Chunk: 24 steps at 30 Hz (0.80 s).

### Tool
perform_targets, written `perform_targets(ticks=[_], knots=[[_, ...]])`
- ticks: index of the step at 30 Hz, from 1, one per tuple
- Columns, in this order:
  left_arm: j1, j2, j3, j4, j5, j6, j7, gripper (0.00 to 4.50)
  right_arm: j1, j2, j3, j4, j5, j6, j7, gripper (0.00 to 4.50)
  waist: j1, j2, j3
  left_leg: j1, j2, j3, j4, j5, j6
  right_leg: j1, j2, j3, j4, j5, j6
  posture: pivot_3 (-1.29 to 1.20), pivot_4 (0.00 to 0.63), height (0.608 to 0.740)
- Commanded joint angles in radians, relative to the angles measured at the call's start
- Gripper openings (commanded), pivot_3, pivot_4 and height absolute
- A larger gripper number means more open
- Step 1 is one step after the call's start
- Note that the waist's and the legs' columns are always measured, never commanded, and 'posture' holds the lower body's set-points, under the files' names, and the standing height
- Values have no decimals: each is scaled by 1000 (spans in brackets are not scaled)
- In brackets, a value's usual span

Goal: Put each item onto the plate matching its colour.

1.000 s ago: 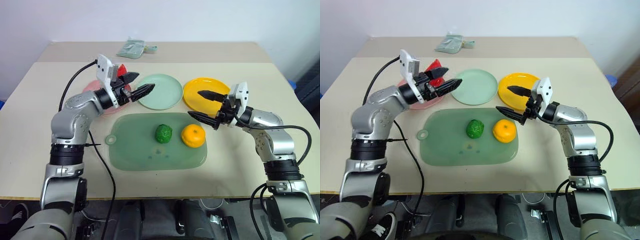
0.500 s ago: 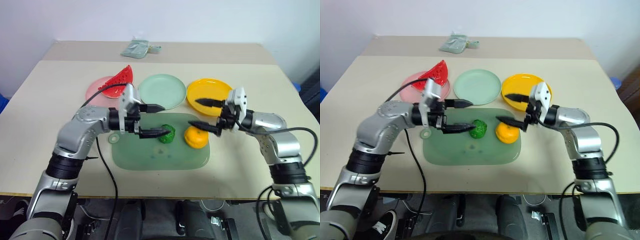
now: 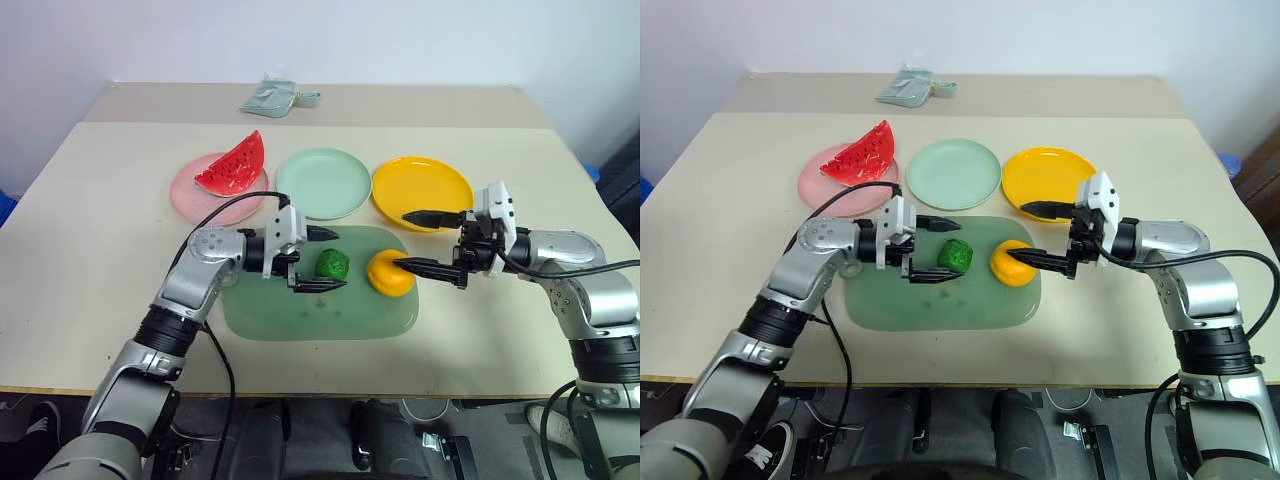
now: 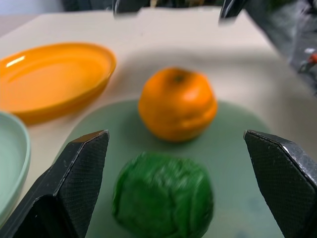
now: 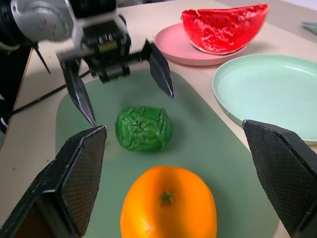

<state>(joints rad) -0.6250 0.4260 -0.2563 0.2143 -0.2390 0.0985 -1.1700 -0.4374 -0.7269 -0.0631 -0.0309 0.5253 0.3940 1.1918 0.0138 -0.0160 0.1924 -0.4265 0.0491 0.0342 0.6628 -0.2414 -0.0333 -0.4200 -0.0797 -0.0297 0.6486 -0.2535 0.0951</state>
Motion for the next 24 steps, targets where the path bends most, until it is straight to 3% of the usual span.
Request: perform_targets(ticks=[1, 3, 4, 6, 9, 12, 16, 19, 24], knots=[[-7, 0, -13, 37, 57, -79, 8, 4465, -18, -11, -37, -44, 20, 12, -22, 4500, -1, 0, 0, 0, 0, 0, 0, 0, 0, 0, 0, 0, 0, 0, 0, 0, 150, 740], [-5, -17, 1, 57, 35, -57, 1, 4465, -19, -9, -34, -53, 21, 18, -30, 4500, -1, 0, 0, 0, 0, 0, 0, 0, 0, 0, 0, 0, 0, 0, 0, 0, 150, 740], [-7, -19, -1, 72, 44, -64, 3, 4235, -19, -7, -35, -57, 21, 16, -35, 4500, -1, 0, 0, 0, 0, 0, 0, 0, 0, 0, 0, 0, 0, 0, 0, 0, 150, 740], [-9, -18, -13, 109, 85, -117, 12, 3649, -16, -7, -33, -65, 19, 13, -40, 4500, 0, 0, 0, 0, 0, 0, 0, 0, 0, 0, 0, 0, 0, 0, 0, 0, 150, 740], [-18, -19, -11, 142, 117, -176, 25, 2407, -19, -7, -32, -81, 20, 14, -52, 4500, -1, 0, 0, 0, 0, 0, 0, 0, 0, 0, 0, 0, 0, 0, 0, 0, 150, 740], [-50, -52, 36, 150, 81, -143, 68, 2407, -24, -2, -33, -80, 14, 3, -66, 4500, 0, 0, 0, 0, 0, 0, 0, 0, 0, 0, 0, 0, 0, 0, 0, 0, 150, 740], [-165, -120, 173, 216, 20, -17, 267, 2407, -36, 20, -47, -63, 23, -12, -91, 4500, 1, -1, 0, 0, 0, -1, 1, 0, 0, 0, 0, 0, 0, 0, 0, 0, 150, 740], [-321, -165, 276, 388, 19, -39, 466, 2407, -100, 73, -48, 21, -36, -93, -169, 4500, -2, -1, 0, 0, 0, -1, 1, 0, 0, 0, 0, 0, 1, 0, 0, 0, 150, 740], [-478, -211, 336, 691, 39, -135, 579, 2407, -128, 115, -15, 73, -80, -131, -193, 4500, -1, 0, 0, 0, 0, 0, 0, -1, 1, 0, 0, -1, 0, 0, 1, 0, 150, 740]])
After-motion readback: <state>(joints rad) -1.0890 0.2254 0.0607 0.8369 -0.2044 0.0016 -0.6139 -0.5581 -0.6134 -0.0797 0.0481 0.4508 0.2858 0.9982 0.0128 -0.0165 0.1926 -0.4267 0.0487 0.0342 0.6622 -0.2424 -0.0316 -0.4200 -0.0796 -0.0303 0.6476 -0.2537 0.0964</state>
